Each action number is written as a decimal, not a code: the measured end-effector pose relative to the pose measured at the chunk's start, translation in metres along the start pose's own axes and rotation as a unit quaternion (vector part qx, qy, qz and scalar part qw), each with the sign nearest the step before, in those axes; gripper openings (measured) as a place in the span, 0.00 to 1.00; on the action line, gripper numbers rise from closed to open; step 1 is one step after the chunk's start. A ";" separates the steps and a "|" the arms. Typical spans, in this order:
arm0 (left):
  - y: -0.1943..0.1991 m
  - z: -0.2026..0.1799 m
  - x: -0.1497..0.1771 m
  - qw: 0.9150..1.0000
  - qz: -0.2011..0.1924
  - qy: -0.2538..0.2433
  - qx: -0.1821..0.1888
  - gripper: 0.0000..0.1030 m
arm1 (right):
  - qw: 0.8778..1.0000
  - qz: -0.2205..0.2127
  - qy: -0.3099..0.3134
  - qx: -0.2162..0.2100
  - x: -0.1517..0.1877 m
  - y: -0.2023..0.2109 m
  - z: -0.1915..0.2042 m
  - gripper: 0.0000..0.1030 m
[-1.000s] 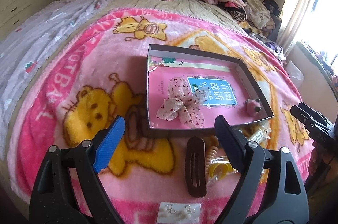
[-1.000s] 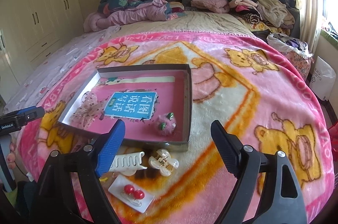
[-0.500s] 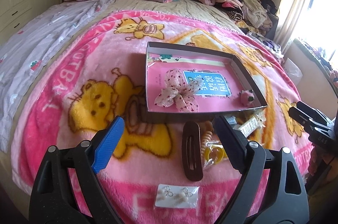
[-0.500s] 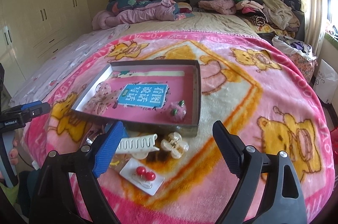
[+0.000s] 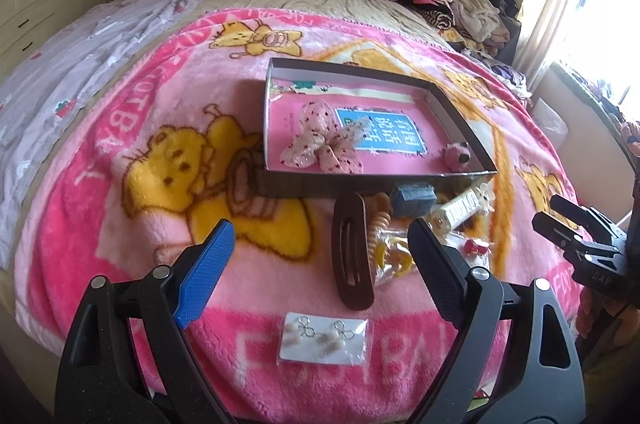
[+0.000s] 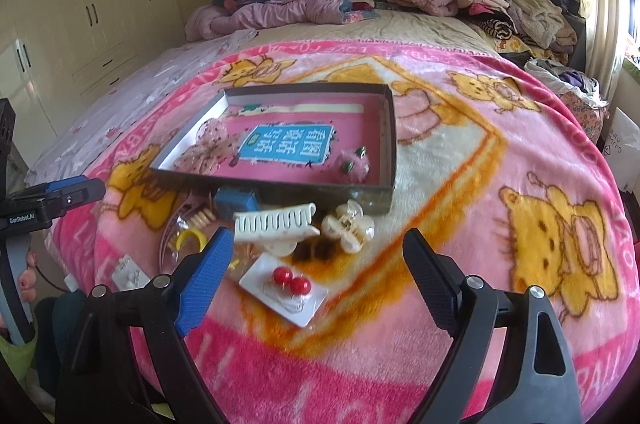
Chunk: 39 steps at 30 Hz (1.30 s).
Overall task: Organize jewelry
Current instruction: 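Move the left gripper to the brown oval clip while the right approaches the red earring card, then grasp and lift the brown oval clip with the left gripper while the right lifts the red earring card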
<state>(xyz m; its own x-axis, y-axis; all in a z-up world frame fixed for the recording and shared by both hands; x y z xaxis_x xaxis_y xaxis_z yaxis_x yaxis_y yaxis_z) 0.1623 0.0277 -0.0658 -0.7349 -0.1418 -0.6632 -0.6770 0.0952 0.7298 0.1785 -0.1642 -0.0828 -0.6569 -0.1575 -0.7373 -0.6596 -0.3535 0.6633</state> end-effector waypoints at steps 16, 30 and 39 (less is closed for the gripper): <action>-0.031 -0.013 0.033 0.998 0.051 0.016 0.021 0.77 | 0.999 0.021 0.035 -0.012 0.034 -0.012 0.007 0.82; -0.071 -0.010 0.039 0.992 0.100 0.058 0.050 0.46 | 0.997 0.045 0.059 -0.016 0.048 -0.038 0.004 0.82; -0.089 -0.009 0.041 0.985 0.120 0.094 0.083 0.44 | 0.993 0.073 0.088 -0.025 0.057 -0.068 0.012 0.82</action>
Point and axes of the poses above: each gripper's, at about its wrist camera, not at the fingertips, and y roughly against the way its jaws point, z to its left, x to its underside, the point moved 10 cm from there along -y, roughly the way its jaws point, and after that the axes turned 1 degree about -y, right-handed, at the moved point
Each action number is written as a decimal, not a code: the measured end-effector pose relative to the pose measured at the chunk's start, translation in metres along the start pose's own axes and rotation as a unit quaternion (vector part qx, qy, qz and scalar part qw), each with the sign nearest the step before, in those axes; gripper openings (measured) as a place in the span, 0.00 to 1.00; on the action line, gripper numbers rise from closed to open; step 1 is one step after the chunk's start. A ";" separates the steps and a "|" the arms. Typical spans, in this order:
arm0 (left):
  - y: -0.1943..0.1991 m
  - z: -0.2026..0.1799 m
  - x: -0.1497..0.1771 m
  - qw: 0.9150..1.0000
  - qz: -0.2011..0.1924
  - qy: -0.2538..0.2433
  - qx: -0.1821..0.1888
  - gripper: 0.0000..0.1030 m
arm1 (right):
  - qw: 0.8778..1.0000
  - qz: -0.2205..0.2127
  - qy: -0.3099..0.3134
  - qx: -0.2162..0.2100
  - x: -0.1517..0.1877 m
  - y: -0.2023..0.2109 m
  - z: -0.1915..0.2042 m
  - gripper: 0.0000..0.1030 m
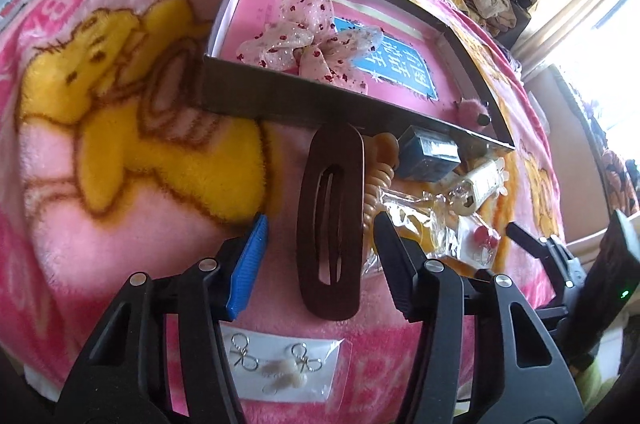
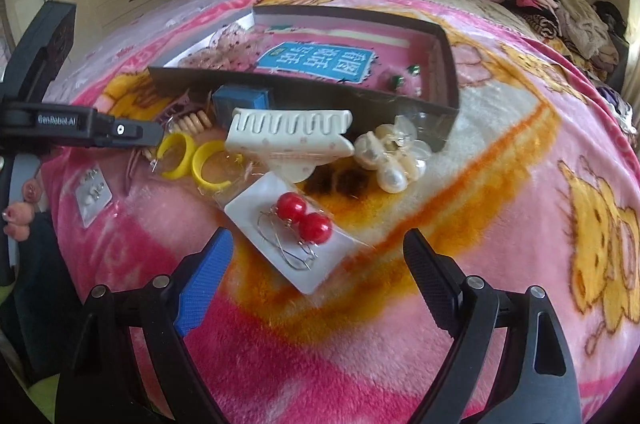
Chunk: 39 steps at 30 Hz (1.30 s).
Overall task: Organize jewelry
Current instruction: 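Grasp and lift the brown oval clip with the left gripper while the right lifts the red earring card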
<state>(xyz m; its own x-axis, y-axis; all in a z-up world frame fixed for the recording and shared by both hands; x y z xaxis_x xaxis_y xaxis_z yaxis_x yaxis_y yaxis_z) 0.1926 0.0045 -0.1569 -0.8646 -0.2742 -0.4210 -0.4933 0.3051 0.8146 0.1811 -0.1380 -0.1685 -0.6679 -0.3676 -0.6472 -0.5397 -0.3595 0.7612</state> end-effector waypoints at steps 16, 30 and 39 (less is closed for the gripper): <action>-0.011 -0.004 -0.010 0.999 0.014 0.013 0.038 0.24 | 0.999 0.012 0.034 -0.015 -0.008 -0.029 0.010 0.60; 0.020 -0.012 -0.019 0.999 -0.027 -0.012 0.022 0.23 | 0.999 0.011 -0.015 -0.030 0.006 0.004 -0.008 0.40; 0.040 -0.014 -0.034 0.998 -0.058 -0.029 0.006 0.23 | 0.999 -0.016 -0.036 -0.008 -0.008 0.037 -0.027 0.40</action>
Point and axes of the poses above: each gripper's, at about its wrist camera, not at the fingertips, and y roughly against the way its jaws point, z to its left, x to its underside, the point moved 10 cm from there along -y, roughly the way its jaws point, and after that the axes turned 1 degree about -y, right-handed, at the moved point
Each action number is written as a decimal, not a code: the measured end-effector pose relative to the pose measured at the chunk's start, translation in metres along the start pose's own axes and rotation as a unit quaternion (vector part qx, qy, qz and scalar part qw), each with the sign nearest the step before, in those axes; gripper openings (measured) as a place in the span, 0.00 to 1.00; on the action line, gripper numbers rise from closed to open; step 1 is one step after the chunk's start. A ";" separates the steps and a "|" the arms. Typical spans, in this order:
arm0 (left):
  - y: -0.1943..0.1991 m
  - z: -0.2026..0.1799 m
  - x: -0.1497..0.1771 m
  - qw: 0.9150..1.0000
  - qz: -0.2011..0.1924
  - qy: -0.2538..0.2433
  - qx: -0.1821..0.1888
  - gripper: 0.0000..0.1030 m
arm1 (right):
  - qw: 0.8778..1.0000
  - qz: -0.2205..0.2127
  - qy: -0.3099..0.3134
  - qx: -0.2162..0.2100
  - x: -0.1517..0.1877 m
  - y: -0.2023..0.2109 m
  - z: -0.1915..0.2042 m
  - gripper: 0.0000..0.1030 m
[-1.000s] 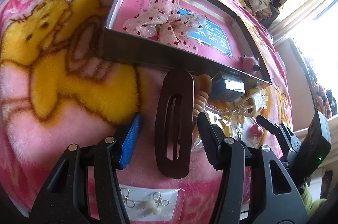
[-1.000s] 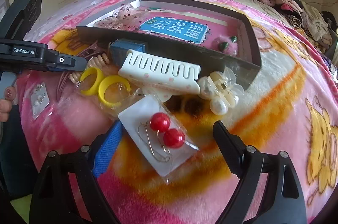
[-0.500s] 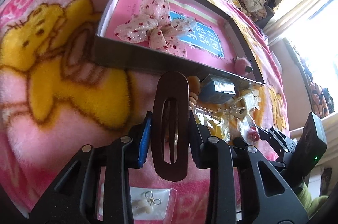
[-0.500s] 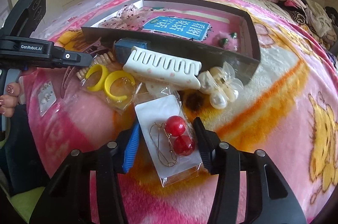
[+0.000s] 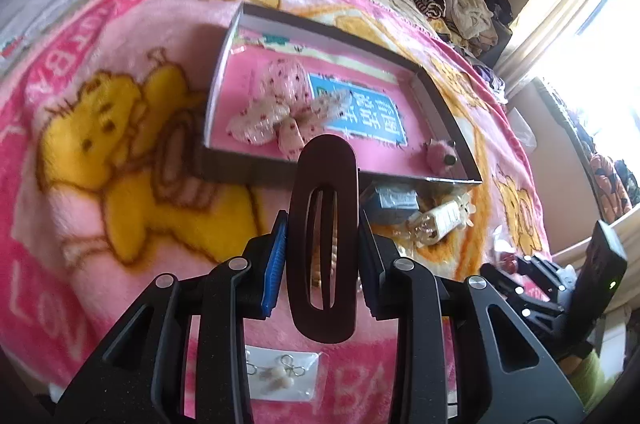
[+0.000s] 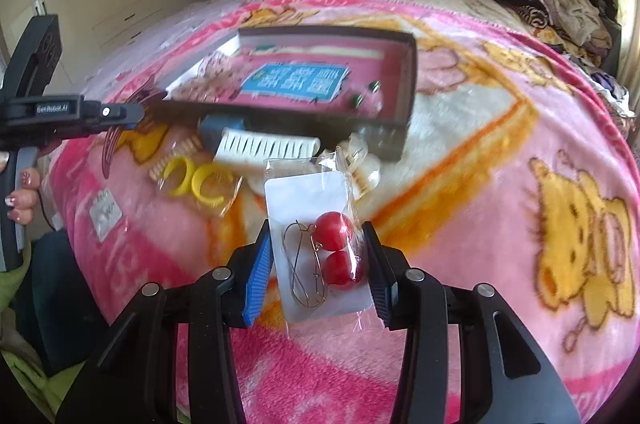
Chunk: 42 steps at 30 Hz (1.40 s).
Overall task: Organize jewelry
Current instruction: 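Grasp and lift the brown oval clip with the left gripper while the right lifts the red earring card, then lower the brown clip into the box with the left gripper while the right releases the earring card inside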
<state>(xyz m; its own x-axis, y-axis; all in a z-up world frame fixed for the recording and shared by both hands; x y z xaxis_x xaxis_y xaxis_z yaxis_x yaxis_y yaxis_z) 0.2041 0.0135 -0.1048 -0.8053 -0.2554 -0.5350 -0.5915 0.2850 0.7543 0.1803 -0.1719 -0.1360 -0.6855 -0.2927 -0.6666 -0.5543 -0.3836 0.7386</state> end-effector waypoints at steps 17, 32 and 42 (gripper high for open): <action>0.017 0.014 -0.030 0.999 -0.034 -0.010 -0.030 0.23 | 0.999 -0.042 -0.012 -0.015 -0.070 0.001 0.015 0.40; 0.001 0.010 -0.053 0.999 -0.032 -0.021 -0.037 0.24 | 0.998 -0.057 -0.007 -0.014 -0.114 -0.023 0.014 0.40; -0.030 -0.001 -0.062 0.999 -0.012 -0.031 -0.037 0.24 | 0.999 -0.044 -0.025 0.007 -0.130 -0.055 -0.019 0.40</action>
Point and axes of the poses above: each gripper's, at about its wrist camera, not at the fingertips, and y roughly against the way its jaws point, z to its left, x to its underside, the point moved 10 cm from there along -y, roughly the way its jaws point, and after that the axes turned 1 degree about -y, right-handed, at the moved point
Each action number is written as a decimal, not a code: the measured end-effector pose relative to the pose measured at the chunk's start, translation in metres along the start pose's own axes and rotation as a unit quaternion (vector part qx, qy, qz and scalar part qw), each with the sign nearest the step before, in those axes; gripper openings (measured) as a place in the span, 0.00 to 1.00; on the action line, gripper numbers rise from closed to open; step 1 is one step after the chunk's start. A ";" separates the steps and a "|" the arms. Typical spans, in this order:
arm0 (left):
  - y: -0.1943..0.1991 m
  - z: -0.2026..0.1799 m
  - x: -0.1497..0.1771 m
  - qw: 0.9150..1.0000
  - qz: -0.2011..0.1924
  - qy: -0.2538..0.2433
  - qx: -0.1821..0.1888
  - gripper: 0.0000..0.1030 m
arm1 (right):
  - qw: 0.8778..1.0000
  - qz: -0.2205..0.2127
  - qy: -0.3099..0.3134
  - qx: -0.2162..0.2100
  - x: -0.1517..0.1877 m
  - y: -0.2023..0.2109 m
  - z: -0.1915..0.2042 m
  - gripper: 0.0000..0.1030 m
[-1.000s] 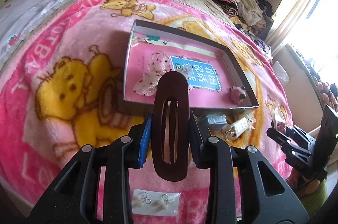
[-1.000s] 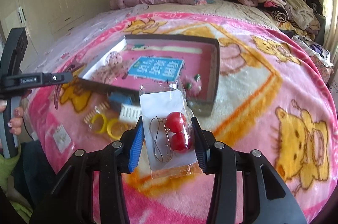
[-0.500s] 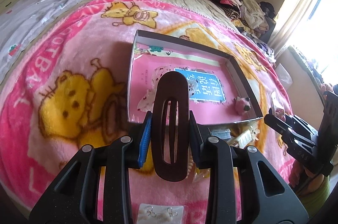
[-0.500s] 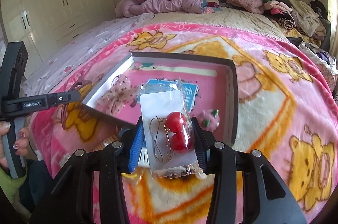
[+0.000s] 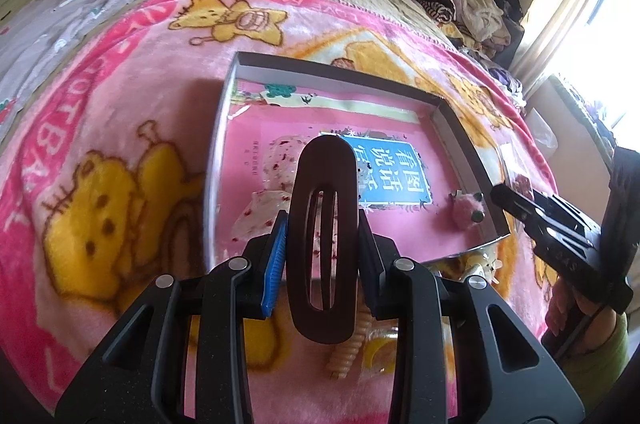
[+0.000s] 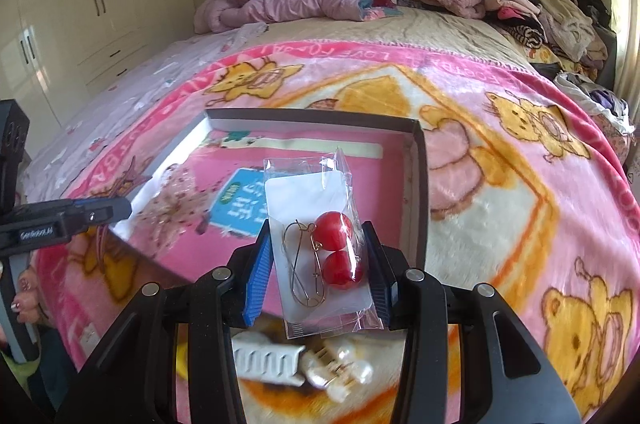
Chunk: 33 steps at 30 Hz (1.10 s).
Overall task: Organize jewelry
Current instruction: 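Lower the brown clip into the box with the left gripper while the right releases the earring card inside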
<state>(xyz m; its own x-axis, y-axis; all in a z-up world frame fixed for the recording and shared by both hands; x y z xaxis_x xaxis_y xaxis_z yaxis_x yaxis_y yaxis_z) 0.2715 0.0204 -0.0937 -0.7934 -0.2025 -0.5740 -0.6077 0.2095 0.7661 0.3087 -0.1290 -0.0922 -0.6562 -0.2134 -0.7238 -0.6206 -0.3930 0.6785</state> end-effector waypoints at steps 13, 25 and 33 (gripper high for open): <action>-0.038 -0.027 -0.006 0.999 0.025 -0.031 0.011 0.23 | 1.000 0.021 -0.014 0.011 -0.020 -0.046 -0.026 0.40; -0.060 -0.037 -0.004 0.998 0.042 -0.044 0.013 0.23 | 0.999 0.042 -0.028 0.018 -0.029 -0.077 -0.042 0.40; -0.064 -0.034 -0.007 0.998 0.042 -0.041 0.012 0.24 | 0.998 0.057 -0.032 0.022 -0.023 -0.092 -0.042 0.42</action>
<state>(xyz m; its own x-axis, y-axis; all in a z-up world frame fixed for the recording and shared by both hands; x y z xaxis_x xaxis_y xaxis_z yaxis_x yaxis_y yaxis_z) 0.3169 -0.0247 -0.1292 -0.8410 -0.1041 -0.5310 -0.5391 0.2452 0.8058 0.3994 -0.1257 -0.1436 -0.7494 -0.1959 -0.6325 -0.5571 -0.3297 0.7622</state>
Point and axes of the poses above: each gripper's, at about its wrist camera, not at the fingertips, and y roughly against the way its jaws point, z to its left, x to its underside, the point moved 10 cm from there along -y, roughly the way its jaws point, and after that the axes turned 1 degree about -y, right-handed, at the moved point
